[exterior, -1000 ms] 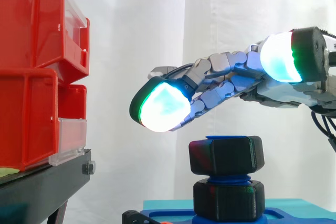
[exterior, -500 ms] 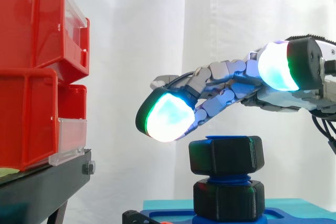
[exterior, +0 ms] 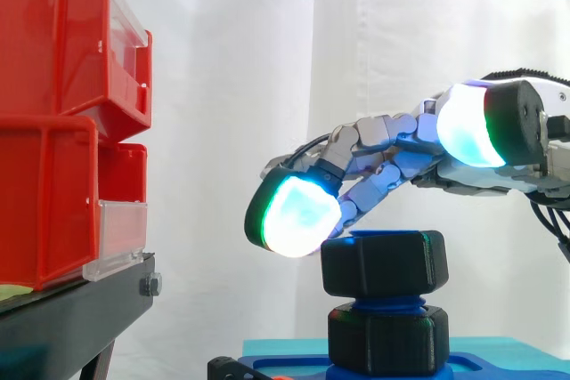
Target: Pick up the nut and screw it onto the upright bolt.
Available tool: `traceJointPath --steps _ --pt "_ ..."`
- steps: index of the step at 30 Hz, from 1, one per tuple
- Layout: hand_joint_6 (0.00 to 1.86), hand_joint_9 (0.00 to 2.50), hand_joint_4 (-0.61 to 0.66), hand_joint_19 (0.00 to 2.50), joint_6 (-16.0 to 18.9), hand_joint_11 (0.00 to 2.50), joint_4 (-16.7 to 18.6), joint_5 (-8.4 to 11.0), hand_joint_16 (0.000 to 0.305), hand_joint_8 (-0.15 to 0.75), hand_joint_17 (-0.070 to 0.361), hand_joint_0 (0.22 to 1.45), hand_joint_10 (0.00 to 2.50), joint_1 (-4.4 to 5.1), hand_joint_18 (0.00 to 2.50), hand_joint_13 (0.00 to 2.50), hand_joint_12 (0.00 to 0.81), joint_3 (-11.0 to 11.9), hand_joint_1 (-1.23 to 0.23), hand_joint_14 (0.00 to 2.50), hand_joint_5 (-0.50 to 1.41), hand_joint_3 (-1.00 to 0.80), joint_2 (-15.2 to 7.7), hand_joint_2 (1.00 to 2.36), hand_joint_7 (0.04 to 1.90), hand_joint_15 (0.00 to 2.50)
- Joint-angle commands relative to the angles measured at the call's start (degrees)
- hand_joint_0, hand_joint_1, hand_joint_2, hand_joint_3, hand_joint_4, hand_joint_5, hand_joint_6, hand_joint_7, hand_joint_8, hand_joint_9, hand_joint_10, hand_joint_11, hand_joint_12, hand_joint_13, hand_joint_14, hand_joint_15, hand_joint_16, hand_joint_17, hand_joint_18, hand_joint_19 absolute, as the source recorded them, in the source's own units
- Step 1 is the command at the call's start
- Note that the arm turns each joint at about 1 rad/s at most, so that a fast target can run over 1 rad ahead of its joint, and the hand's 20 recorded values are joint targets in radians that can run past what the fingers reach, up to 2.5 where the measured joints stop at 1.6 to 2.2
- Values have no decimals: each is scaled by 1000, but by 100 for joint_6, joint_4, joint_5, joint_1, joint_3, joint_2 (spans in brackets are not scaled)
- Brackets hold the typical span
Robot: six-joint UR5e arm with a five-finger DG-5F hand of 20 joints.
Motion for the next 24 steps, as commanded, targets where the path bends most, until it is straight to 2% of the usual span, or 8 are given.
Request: traceJointPath --steps 1,6,9,19,24 --pt "505 600 246 0 -1 0 -87 -10 35 244 79 521 0 -21 0 281 315 5 -59 0 -49 -500 0 1000 1074 0" --pt "505 710 225 0 -18 0 -174 -10 31 244 70 531 0 -48 0 378 292 5 -108 0 -26 -500 0 1000 1147 0" --pt "504 770 188 0 -27 0 -262 -10 29 248 65 538 0 -57 45 417 284 -4 -146 0 -6 -500 0 1000 1269 0" --pt "501 910 155 0 -27 0 -174 -10 25 252 57 544 0 -57 188 536 256 5 -175 0 38 -500 0 1000 1437 0" --pt "555 1017 139 0 -27 0 -157 -19 24 256 53 532 0 -83 283 617 236 -4 -130 0 49 -500 9 1000 1341 0"
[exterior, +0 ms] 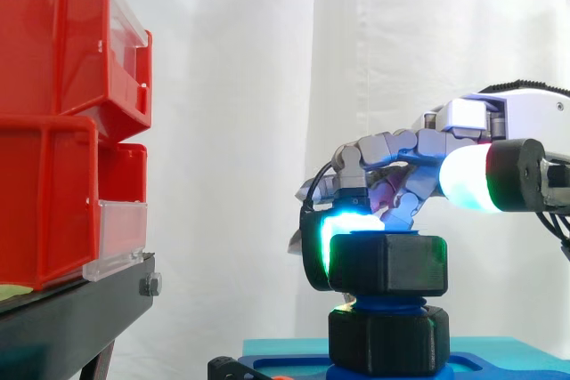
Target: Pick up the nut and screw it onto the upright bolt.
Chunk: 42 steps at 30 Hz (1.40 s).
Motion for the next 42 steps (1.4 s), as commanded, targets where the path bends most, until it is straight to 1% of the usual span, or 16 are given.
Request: traceJointPath --steps 1,8,12,16,18,20,22,23,25,31,32,34,35,38,39,42 --pt "567 1044 133 0 0 0 39 -3 23 255 52 527 0 -19 310 648 230 1 -124 0 53 -500 -6 1000 1322 0" --pt "596 1216 122 0 0 0 136 -56 19 242 42 523 0 -63 475 780 195 1 -114 0 67 -500 3 1000 1259 0" --pt "584 1375 151 20 0 0 136 -56 15 222 35 522 0 -80 554 844 170 10 -119 0 80 -500 3 1000 1287 0" --pt "571 1391 155 31 0 0 136 -64 15 213 33 521 0 -106 575 861 164 54 -123 0 84 -500 3 1000 1329 0" --pt "542 1384 156 32 9 0 145 -126 15 212 34 520 0 -133 566 854 166 80 -120 0 85 -500 3 1000 1377 0" --pt "502 1372 148 16 18 0 92 -231 16 222 37 518 0 -177 524 832 179 265 -113 0 83 -500 3 1000 1436 0" --pt "504 1314 171 20 9 0 -14 -328 19 255 44 516 0 -221 479 786 203 449 -98 0 35 -500 3 1000 1318 0" --pt "504 1310 173 24 9 0 -66 -354 20 254 44 516 0 -230 474 786 205 511 -98 0 34 -500 3 1000 1328 0" --pt "505 1283 193 36 9 0 -233 -434 21 262 48 515 0 -265 456 764 215 608 -93 0 12 -500 3 1000 1254 0" --pt "505 1177 254 54 0 0 -559 -460 25 243 56 512 0 -309 417 704 233 950 -84 0 -24 -500 3 1000 1085 0" --pt "505 1174 264 56 -70 0 -523 -390 25 243 57 512 0 -238 410 695 234 898 -84 0 -28 -500 -6 1000 1065 0" --pt "504 1127 281 63 -97 0 -462 -293 27 242 60 510 0 -186 383 674 240 731 -78 0 -43 -500 -6 1000 950 0" --pt "504 1121 279 64 -97 0 -330 -205 27 244 60 509 0 -150 377 667 241 625 -77 0 -44 -500 -6 1000 938 0" --pt "504 1086 263 57 -88 0 -154 -144 28 237 62 508 0 -115 361 642 245 529 -77 0 -55 -500 -6 1000 871 0" --pt "503 1042 260 51 -62 0 13 -100 29 233 65 508 0 -71 330 609 252 441 -79 0 -68 -500 -6 1000 824 0" --pt "503 982 242 45 35 0 189 -20 30 232 68 502 0 25 300 576 265 370 -81 0 -81 -500 -6 1000 775 0"
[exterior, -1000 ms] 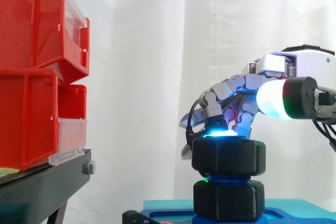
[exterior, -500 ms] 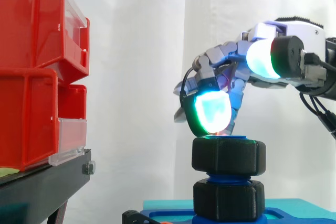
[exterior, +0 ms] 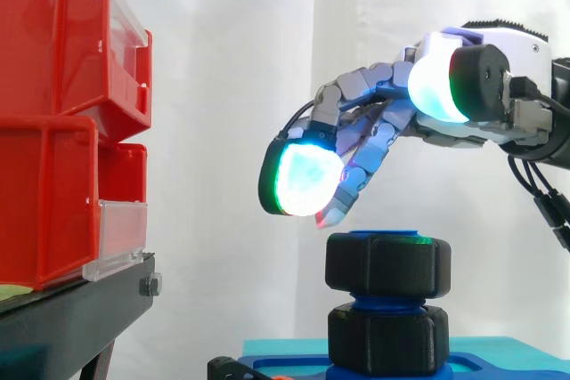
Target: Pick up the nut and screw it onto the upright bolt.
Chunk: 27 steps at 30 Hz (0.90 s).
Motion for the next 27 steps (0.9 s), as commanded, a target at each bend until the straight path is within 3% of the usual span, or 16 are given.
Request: traceJointPath --steps 1,12,19,23,27 --pt "503 956 244 43 80 0 186 105 30 232 68 501 0 107 285 553 269 -88 -80 0 -87 -500 8 1000 759 0" --pt "502 879 228 11 45 0 81 246 32 224 71 499 0 274 210 491 279 -88 -67 0 -96 -500 -1 1000 716 0" --pt "502 859 230 7 19 0 63 263 32 228 72 501 0 327 188 476 281 -88 -65 0 -98 -500 -19 1000 719 0" --pt "502 853 230 0 54 0 90 263 32 230 72 503 0 336 185 474 282 -88 -64 0 -99 -500 -212 1000 725 0" --pt "503 846 233 5 133 0 125 263 32 230 72 504 0 336 184 473 282 -88 -65 0 -97 -500 -212 1000 748 0"
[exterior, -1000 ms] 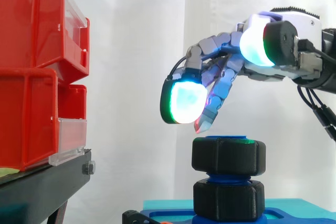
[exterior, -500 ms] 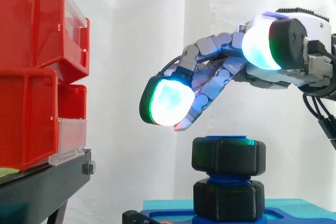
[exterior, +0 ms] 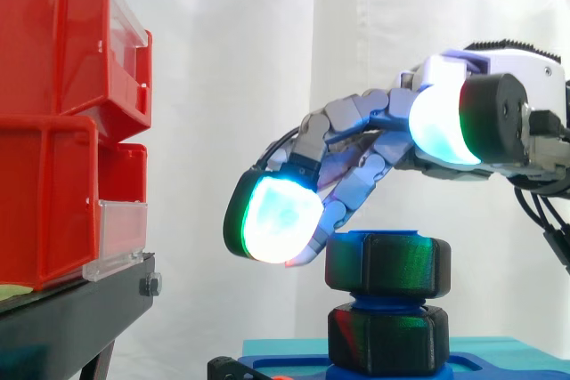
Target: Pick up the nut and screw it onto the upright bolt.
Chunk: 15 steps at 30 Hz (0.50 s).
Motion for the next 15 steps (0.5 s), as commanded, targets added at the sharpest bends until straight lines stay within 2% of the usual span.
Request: traceJointPath --steps 1,9,15 --pt "503 844 234 6 57 0 4 0 32 235 72 506 0 2 184 473 281 0 -66 0 -95 -500 -28 1000 760 0" --pt "504 839 250 17 49 0 -40 0 32 241 71 512 0 2 183 474 281 0 -72 0 -81 -500 -28 1000 857 0" --pt "505 844 243 16 40 0 -110 0 31 244 70 521 0 2 194 489 278 0 -90 0 -56 -500 -28 1000 1077 0"
